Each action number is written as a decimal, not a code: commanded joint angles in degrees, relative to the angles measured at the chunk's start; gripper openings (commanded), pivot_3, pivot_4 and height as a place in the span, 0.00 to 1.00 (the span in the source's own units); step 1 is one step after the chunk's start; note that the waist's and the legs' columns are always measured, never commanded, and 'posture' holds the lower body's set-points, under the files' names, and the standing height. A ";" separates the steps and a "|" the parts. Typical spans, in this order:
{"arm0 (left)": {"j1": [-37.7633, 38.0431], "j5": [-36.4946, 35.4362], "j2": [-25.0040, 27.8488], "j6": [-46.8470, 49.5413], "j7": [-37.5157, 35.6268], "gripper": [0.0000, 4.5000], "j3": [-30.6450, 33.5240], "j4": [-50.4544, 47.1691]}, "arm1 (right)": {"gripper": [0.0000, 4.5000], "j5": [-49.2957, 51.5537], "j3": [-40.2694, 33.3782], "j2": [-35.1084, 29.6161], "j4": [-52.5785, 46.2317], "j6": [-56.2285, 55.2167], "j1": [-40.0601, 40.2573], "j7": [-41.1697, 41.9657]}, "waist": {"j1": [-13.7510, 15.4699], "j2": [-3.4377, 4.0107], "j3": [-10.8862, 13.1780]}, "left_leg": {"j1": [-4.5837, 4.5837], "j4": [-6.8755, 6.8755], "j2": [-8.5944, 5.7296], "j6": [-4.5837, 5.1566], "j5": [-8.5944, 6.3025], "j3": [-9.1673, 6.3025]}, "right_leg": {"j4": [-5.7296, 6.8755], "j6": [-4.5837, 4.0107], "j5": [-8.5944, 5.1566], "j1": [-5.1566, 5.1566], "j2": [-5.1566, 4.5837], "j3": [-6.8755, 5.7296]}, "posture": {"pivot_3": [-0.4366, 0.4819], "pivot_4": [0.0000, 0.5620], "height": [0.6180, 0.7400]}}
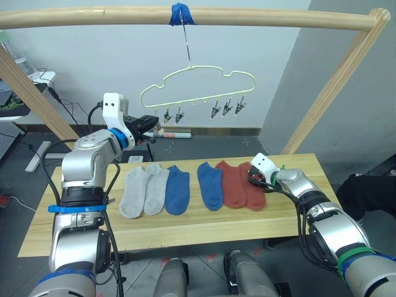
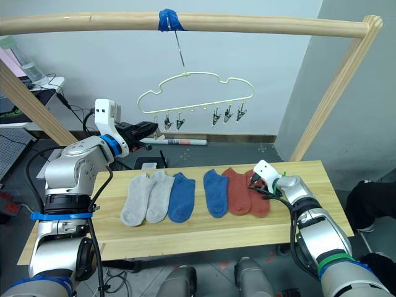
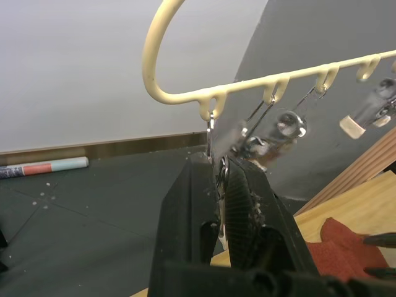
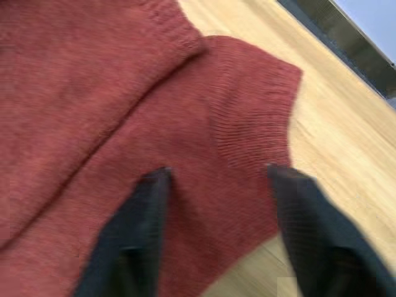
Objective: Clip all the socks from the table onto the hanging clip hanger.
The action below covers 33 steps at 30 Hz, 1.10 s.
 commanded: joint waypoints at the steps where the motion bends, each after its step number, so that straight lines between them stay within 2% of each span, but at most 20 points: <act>1: -0.90 -0.35 0.95 -0.39 -0.64 0.02 0.28 -1.36 | 0.25 -0.52 -0.81 -0.39 0.24 -0.98 -0.53 0.73 | 0.01 0.00 0.00 | 0.00 0.00 0.00 0.00 0.00 0.00 | 0.00 0.00 0.00 0.00 0.00 0.00 | 0.51 0.35 1.00; 4: -1.00 -0.32 0.86 -0.48 -0.64 0.02 0.24 -1.21 | 0.01 -1.00 -0.67 -0.81 0.22 -1.45 -0.18 0.75 | 0.00 0.00 0.00 | 0.00 0.00 0.00 0.00 0.00 0.00 | 0.01 0.00 0.00 0.00 0.00 0.00 | 0.51 0.35 1.00; 11: -1.05 -0.33 0.64 -0.78 -0.69 0.02 0.15 -0.76 | 0.01 -1.42 -1.00 -3.12 -3.30 -3.50 1.32 2.18 | 0.06 0.00 0.00 | 0.00 0.00 -0.01 0.00 0.00 0.00 | -0.01 0.00 0.00 0.00 0.00 0.00 | 0.51 0.36 1.00; 17: -0.52 -0.30 0.68 -1.21 -0.96 0.02 0.17 -0.65 | 0.01 -0.25 -1.73 -6.63 -14.67 -1.90 4.60 6.71 | 0.02 0.01 0.01 | 0.00 -0.01 0.00 0.00 0.00 -0.01 | 0.01 0.00 0.00 0.00 0.00 -0.01 | 0.51 0.36 1.00; 22: -0.42 -0.24 0.59 -1.37 -1.04 0.02 0.20 -0.65 | 0.01 0.96 -2.77 -6.83 -18.69 0.79 5.29 7.90 | 0.02 0.01 0.01 | 0.01 0.00 0.00 0.00 0.00 -0.01 | 0.02 0.00 0.00 0.00 0.00 -0.01 | 0.51 0.35 1.00; 25: -0.47 -0.18 0.54 -1.42 -1.09 0.02 0.08 -0.68 | 0.13 1.70 -3.98 -5.02 -13.08 1.63 2.29 6.13 | 0.01 0.01 0.01 | 0.01 0.01 0.00 0.00 0.00 0.00 | 0.03 0.00 0.00 0.00 0.00 0.00 | 0.51 0.35 1.00; 33: -0.25 -0.20 0.89 -1.22 -1.18 0.02 -0.10 -1.39 | 0.76 -0.97 -3.49 -3.13 -0.34 -0.27 -3.06 1.98 | 0.42 0.00 0.01 | 0.00 0.00 -0.01 0.00 0.00 0.01 | -0.01 -0.01 0.01 0.00 -0.01 0.00 | 0.52 0.35 1.00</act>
